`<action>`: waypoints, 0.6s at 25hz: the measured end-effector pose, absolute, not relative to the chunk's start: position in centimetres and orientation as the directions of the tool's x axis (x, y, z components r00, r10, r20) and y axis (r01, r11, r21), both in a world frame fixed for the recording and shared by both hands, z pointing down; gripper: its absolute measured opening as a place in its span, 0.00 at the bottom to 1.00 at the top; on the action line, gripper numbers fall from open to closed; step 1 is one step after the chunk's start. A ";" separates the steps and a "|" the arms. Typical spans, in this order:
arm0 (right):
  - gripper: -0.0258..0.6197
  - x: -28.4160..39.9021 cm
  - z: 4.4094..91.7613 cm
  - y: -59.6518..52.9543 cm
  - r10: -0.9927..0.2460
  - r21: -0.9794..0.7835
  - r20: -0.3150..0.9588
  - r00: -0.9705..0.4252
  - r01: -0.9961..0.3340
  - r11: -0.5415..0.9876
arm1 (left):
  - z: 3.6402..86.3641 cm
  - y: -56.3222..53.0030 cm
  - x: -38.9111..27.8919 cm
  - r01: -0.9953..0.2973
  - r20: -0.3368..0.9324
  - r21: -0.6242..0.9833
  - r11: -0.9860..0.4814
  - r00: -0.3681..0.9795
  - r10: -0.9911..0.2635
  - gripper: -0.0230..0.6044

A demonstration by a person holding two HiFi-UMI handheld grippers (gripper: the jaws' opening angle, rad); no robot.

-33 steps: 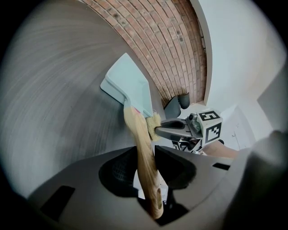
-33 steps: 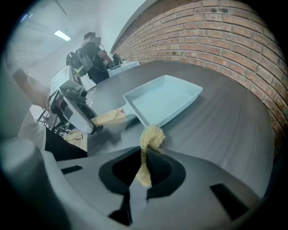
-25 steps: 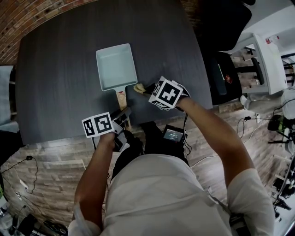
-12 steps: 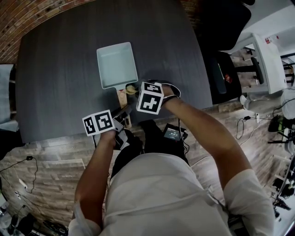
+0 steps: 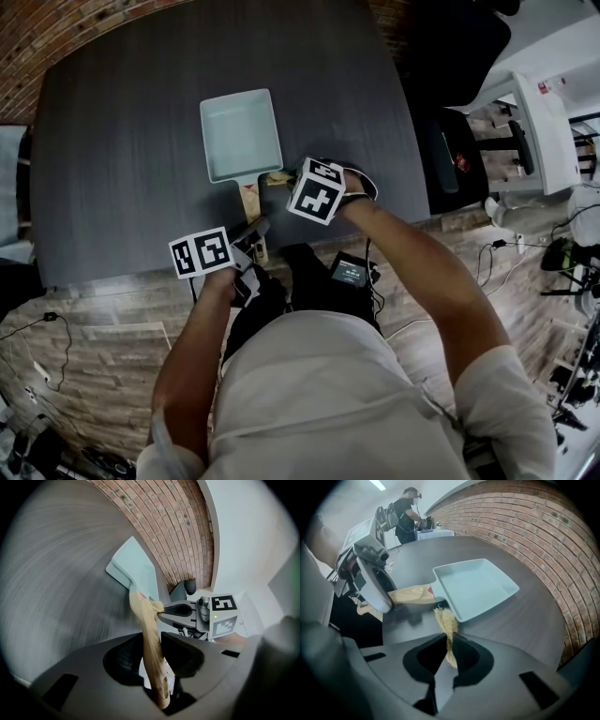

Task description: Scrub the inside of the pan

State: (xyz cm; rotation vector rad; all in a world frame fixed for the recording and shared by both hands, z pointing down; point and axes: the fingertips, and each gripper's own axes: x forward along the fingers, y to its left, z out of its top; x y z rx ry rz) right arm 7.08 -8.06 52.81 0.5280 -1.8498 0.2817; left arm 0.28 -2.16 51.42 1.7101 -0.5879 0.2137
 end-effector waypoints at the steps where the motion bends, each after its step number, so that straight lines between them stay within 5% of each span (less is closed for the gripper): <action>1: 0.10 7.5 52.8 -8.0 -0.219 0.066 0.940 -0.260 -0.494 0.867 | 51.4 -2.1 0.3 -0.491 0.450 0.863 -0.117 0.853 -0.265 0.23; 15: 0.10 12.6 52.2 -8.5 -0.250 0.107 0.948 -0.196 -0.544 0.832 | 51.3 0.0 -0.9 -0.463 0.432 0.869 -0.175 0.882 -0.187 0.23</action>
